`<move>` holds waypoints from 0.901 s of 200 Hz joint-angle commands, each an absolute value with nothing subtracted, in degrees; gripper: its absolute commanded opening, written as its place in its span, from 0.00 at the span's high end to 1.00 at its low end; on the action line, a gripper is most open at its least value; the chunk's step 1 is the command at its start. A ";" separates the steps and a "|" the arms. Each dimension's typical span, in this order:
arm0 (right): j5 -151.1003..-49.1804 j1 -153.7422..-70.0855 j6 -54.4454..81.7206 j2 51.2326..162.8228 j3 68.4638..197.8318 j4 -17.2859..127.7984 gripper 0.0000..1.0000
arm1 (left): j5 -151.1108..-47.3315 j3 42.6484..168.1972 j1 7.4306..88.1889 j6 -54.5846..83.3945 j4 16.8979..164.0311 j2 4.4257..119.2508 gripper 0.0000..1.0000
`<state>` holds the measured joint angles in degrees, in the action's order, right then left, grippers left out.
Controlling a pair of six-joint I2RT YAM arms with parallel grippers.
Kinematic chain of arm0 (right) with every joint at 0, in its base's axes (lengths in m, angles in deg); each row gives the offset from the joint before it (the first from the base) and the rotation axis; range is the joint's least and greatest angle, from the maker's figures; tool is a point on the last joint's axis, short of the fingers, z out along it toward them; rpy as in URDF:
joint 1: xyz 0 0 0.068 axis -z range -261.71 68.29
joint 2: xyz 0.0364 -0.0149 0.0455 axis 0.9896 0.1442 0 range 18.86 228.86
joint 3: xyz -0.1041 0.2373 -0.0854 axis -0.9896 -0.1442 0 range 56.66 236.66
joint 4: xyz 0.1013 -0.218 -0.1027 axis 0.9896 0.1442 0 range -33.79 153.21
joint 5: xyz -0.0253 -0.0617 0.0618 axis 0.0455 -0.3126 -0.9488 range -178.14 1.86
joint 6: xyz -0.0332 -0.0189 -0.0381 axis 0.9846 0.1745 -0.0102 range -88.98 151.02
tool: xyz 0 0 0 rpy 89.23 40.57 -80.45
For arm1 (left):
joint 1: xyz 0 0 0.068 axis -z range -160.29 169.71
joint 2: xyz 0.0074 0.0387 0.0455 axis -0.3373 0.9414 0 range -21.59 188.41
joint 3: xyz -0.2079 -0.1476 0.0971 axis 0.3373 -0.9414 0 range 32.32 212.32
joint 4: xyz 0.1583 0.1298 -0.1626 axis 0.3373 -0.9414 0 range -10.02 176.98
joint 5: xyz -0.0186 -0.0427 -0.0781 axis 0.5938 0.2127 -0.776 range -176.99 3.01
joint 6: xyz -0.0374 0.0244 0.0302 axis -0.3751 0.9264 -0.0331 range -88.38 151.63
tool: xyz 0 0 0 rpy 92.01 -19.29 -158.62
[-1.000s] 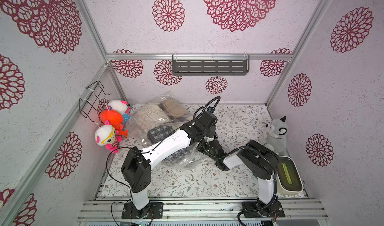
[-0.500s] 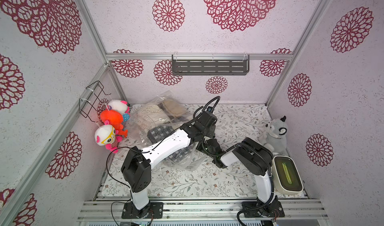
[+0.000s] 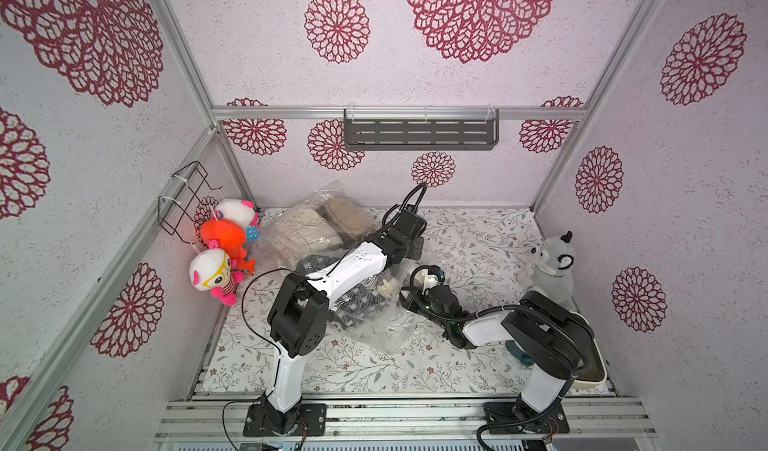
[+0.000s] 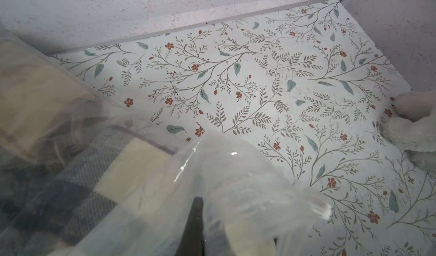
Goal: Take the scarf out of the vacuum bag
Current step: Take out the scarf from the vacuum bag.
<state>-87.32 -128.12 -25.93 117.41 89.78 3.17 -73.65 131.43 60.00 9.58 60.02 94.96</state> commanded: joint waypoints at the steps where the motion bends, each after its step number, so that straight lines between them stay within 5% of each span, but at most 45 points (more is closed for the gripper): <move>1: -87.25 -129.45 -23.24 113.87 87.65 4.73 1.00 | -74.03 133.10 59.44 9.10 60.59 94.61 1.00; 54: -83.65 -130.78 -22.83 103.34 77.88 7.74 1.00 | -72.97 135.09 58.92 9.30 58.79 94.72 1.00; 91: -84.22 -130.78 -19.25 89.52 77.24 26.90 1.00 | -72.85 134.09 58.19 9.31 59.62 95.77 1.00; 180: -92.47 -118.27 -14.63 77.78 75.52 50.09 1.00 | -70.96 131.40 55.79 9.43 62.62 96.44 1.00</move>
